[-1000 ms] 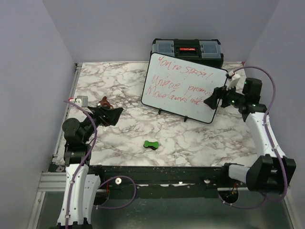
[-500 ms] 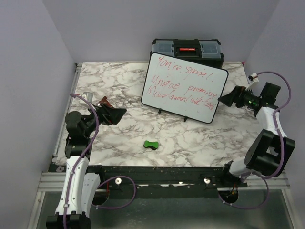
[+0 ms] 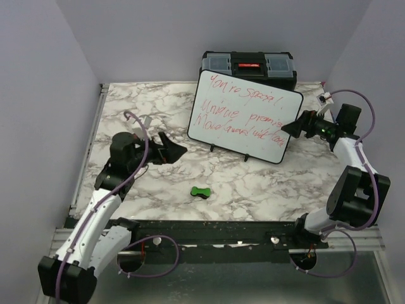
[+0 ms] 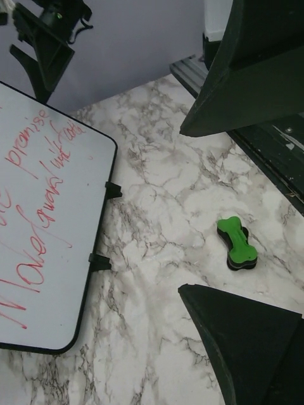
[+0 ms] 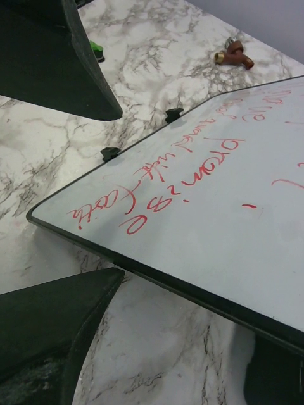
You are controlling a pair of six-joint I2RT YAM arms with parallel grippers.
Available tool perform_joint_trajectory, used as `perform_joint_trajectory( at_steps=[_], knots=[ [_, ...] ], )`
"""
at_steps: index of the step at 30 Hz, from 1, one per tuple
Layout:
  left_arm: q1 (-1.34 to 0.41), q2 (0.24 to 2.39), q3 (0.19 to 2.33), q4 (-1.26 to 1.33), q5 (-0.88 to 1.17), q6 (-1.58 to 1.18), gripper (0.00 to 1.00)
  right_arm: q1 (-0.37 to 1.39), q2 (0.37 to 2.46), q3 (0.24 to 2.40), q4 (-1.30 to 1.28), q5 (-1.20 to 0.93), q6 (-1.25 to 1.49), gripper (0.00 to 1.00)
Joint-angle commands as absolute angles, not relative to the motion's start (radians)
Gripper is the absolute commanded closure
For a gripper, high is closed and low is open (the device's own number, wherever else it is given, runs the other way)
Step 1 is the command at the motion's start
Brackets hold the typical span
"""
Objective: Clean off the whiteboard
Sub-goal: Pick up the whiteboard eraser from the center of the board.
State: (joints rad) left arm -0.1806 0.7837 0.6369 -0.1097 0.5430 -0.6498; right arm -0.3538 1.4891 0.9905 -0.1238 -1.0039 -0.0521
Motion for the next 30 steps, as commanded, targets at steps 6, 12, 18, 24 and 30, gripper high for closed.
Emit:
perform_joint_trajectory(
  at_steps=[6, 12, 18, 24, 30],
  knots=[
    [-0.622, 0.819, 0.719, -0.35, -0.116, -0.52, 0.02, -0.358, 1.468, 0.936, -0.115, -0.998, -0.081, 0.0],
    [-0.756, 0.772, 0.671, -0.285, -0.086, -0.467, 0.03, -0.357, 1.467, 0.937, -0.145, -0.979, -0.13, 0.0],
    [-0.759, 0.803, 0.722, -0.44, -0.015, -0.349, 0.02, -0.357, 1.461, 0.933, -0.153, -0.977, -0.161, 0.0],
    [-0.769, 0.974, 0.841, -0.623, 0.051, -0.252, 0.01, -0.357, 1.489, 0.94, -0.178, -0.983, -0.197, 0.0],
    [-0.797, 1.078, 0.854, -0.535, 0.13, -0.111, 0.01, -0.358, 1.482, 0.94, -0.201, -0.973, -0.228, 0.0]
  ],
)
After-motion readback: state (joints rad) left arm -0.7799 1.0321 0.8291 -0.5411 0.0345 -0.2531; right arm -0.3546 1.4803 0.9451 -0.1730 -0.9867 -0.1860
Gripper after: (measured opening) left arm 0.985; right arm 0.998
